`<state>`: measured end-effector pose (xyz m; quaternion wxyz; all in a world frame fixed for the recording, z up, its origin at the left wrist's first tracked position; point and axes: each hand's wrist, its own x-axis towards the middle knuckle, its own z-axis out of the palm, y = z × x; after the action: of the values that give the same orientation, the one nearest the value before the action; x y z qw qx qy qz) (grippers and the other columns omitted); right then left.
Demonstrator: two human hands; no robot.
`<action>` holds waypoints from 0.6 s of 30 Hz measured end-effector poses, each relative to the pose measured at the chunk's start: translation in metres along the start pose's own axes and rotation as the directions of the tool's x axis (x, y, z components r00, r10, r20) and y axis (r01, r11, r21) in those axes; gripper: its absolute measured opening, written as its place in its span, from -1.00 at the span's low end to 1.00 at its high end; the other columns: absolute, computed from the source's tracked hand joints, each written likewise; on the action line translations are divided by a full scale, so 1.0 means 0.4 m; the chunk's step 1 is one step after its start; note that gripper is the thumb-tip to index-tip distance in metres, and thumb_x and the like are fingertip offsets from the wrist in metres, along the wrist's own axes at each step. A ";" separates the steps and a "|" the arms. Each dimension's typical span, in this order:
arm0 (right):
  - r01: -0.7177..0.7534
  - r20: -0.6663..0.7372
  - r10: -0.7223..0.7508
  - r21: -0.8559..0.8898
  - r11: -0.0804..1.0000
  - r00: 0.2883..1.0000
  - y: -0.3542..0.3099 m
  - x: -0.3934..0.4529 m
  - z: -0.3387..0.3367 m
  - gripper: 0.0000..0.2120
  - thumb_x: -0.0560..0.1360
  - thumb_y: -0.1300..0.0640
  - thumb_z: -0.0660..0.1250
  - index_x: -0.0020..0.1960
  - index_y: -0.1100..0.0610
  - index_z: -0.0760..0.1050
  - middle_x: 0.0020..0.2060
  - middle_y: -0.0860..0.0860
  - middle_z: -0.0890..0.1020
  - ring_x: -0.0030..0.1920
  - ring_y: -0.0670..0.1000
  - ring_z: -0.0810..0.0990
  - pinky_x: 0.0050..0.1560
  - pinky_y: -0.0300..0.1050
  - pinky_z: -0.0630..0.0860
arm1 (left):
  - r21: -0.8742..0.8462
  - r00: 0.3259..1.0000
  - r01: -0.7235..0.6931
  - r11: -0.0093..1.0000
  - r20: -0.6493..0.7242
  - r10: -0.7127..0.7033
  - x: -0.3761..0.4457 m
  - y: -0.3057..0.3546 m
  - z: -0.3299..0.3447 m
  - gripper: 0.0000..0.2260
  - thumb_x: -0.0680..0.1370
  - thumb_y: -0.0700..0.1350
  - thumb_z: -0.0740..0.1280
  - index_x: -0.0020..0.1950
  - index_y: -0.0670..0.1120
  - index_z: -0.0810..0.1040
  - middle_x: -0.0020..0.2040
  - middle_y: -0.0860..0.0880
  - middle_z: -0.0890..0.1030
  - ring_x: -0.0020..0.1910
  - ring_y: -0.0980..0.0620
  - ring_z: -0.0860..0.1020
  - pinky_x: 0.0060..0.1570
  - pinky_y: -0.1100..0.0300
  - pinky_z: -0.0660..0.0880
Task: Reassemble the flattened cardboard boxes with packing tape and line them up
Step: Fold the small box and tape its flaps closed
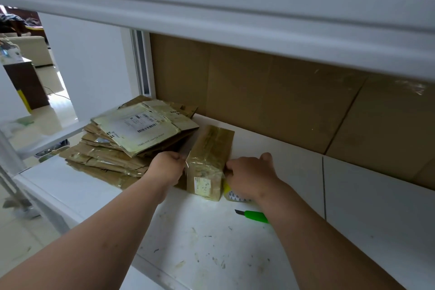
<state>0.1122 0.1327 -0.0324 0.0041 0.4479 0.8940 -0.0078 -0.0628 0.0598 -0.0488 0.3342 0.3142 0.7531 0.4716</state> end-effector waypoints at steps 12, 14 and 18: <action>0.074 0.058 -0.083 0.141 0.987 0.995 0.012 -0.008 -0.003 -0.62 0.54 -0.25 0.06 -0.04 -0.05 0.55 -0.25 -0.11 0.58 -0.09 -0.03 0.54 0.11 0.03 0.14 | 0.417 0.909 -0.406 0.813 0.095 0.405 -0.022 -0.014 -0.007 -0.55 0.43 0.27 0.44 0.23 0.09 0.59 -0.07 0.11 0.68 -0.09 0.13 0.63 -0.06 0.10 0.58; 0.086 0.053 -0.094 0.132 0.988 0.994 0.014 -0.001 0.000 -0.61 0.53 -0.28 0.05 -0.05 -0.06 0.52 -0.24 -0.11 0.58 -0.10 -0.04 0.54 0.09 0.02 0.12 | 0.470 0.874 -0.465 0.750 0.107 0.475 -0.019 -0.019 -0.015 -0.38 0.43 0.29 0.43 0.42 0.06 0.48 0.09 0.07 0.67 0.05 0.08 0.62 0.04 0.14 0.55; 0.088 -0.028 -0.086 0.082 0.993 0.996 0.000 -0.001 0.003 -0.59 0.54 -0.26 0.05 -0.08 -0.01 0.53 -0.26 -0.08 0.59 -0.15 -0.02 0.55 0.06 0.02 0.10 | 0.659 0.820 -0.494 0.567 0.138 0.555 -0.007 -0.028 -0.010 -0.29 0.48 0.33 0.30 0.55 0.03 0.30 0.11 -0.03 0.60 0.08 -0.01 0.57 -0.09 0.20 0.42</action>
<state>0.1122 0.1323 -0.0337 -0.0257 0.4085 0.9115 -0.0396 -0.0662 0.0516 -0.0573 0.0111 0.6011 0.7557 0.2596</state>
